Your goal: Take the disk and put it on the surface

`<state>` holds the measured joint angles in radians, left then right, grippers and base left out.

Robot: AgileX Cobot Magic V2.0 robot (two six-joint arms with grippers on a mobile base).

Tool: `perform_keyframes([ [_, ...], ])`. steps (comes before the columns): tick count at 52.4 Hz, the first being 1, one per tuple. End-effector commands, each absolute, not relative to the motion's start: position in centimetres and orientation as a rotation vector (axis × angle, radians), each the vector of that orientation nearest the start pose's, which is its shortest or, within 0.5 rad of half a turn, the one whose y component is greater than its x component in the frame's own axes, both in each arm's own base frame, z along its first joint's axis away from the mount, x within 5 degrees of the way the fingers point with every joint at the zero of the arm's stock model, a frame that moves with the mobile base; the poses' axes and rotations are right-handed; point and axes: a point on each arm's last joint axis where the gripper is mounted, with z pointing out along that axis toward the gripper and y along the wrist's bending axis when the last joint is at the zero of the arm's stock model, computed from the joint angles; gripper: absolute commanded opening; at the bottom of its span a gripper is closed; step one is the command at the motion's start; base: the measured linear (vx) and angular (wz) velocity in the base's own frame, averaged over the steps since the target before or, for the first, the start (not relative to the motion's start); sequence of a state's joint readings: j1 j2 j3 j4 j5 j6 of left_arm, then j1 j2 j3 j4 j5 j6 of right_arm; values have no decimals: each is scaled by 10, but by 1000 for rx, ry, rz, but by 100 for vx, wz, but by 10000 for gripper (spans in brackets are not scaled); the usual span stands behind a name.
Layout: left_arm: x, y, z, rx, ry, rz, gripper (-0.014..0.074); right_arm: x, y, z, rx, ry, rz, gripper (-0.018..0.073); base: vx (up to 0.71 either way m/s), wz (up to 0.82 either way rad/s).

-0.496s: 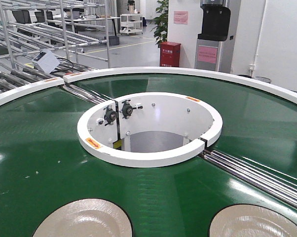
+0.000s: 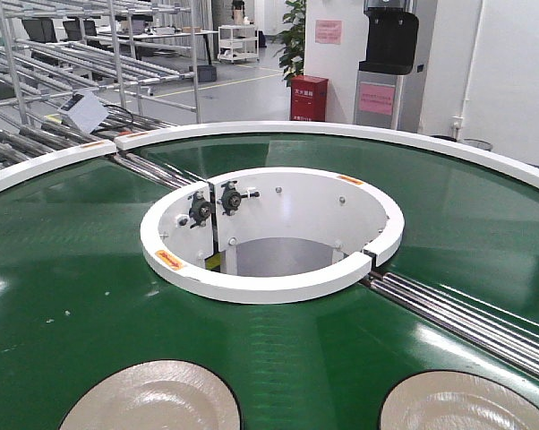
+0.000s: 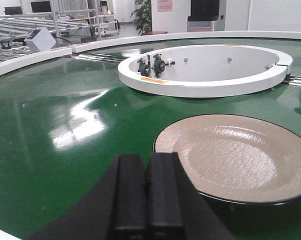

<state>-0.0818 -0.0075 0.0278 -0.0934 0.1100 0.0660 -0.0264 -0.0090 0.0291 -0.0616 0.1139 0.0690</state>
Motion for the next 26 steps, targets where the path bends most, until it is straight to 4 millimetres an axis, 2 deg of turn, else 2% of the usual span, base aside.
perform_keyframes([
  [1, 57, -5, 198, 33, 1540, -96, 1, 57, -2, 195, 20, 1542, -38, -9, 0, 0],
  [19, 57, -5, 200, 39, 1515, -86, 1, 57, -2, 197, 19, 1523, -37, -9, 0, 0],
  [26, 53, -3, 223, 19, 1313, -83, 1, 56, -1, 208, 11, 1407, -32, -9, 0, 0],
])
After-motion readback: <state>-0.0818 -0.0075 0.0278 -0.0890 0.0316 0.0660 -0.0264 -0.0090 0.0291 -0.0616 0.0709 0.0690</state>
